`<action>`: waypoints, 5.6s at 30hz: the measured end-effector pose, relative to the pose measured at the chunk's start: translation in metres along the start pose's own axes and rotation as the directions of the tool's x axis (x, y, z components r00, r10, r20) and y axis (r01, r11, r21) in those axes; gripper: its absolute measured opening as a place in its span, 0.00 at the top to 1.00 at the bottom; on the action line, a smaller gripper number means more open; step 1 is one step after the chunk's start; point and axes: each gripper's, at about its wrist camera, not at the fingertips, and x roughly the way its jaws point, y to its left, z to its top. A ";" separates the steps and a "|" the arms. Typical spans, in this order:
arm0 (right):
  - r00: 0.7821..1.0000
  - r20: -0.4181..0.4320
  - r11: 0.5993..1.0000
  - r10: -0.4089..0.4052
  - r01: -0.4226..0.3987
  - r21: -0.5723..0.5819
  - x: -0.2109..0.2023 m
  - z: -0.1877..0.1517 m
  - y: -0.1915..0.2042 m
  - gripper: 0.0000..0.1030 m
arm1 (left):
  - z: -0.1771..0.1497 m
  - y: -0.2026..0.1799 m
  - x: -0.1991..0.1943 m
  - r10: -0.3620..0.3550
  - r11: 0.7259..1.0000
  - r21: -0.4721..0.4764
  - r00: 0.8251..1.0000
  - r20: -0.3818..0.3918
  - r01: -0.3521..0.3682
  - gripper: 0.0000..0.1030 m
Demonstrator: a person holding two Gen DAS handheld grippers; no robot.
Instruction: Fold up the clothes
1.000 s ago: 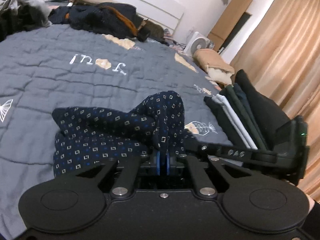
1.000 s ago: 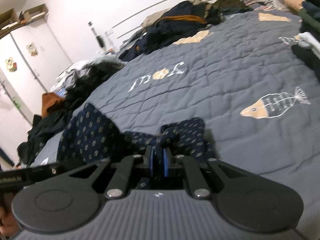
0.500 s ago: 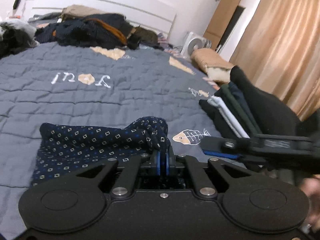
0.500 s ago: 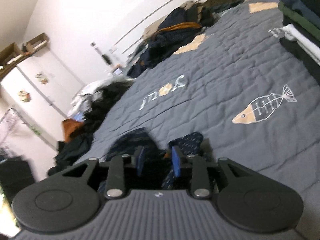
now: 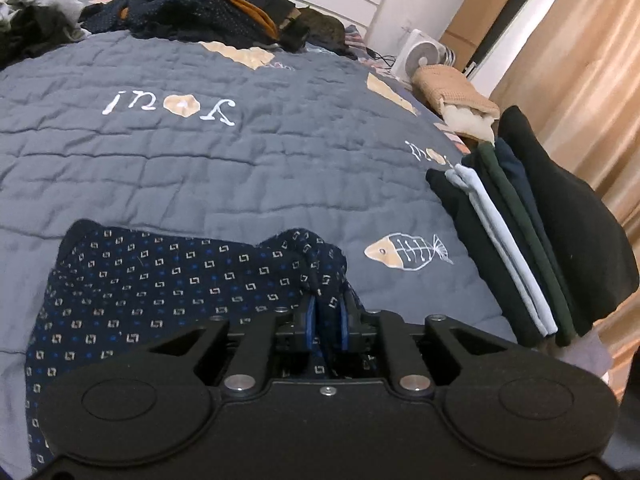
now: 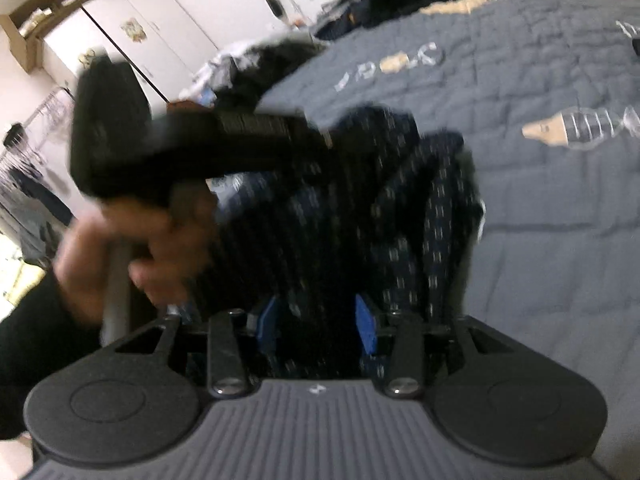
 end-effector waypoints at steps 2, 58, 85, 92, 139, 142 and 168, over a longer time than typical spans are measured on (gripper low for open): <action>1.000 -0.017 1.000 0.001 -0.001 0.002 0.003 -0.006 0.000 0.59 | 0.003 -0.003 0.000 0.010 1.000 -0.002 1.000 -0.005 -0.010 0.83; 0.939 0.309 0.981 -0.153 0.106 0.165 -0.023 0.035 -0.035 0.58 | -0.037 0.039 -0.080 0.042 0.999 0.019 0.984 0.174 -0.046 0.48; 0.972 0.173 0.918 -0.158 0.080 0.389 0.058 0.082 -0.056 0.89 | -0.026 0.089 -0.091 0.126 0.989 0.055 0.977 0.172 -0.137 0.43; 0.920 0.384 0.785 0.079 -0.295 0.544 0.027 0.076 -0.084 0.93 | -0.022 0.099 -0.094 0.135 0.990 0.017 0.974 0.181 -0.140 0.43; 0.982 0.148 0.933 0.117 -0.160 0.323 0.005 0.044 -0.049 0.92 | -0.026 0.106 -0.090 0.090 0.995 -0.043 0.987 0.135 -0.085 0.42; 0.962 0.213 0.907 0.173 -0.240 0.347 -0.010 0.047 -0.055 0.94 | -0.023 0.112 -0.092 0.094 0.994 -0.065 0.986 0.141 -0.085 0.42; 0.996 0.094 0.973 0.004 -0.026 0.228 -0.018 0.046 -0.056 0.52 | -0.032 0.144 -0.079 -0.087 0.970 -0.224 0.996 0.024 0.090 0.33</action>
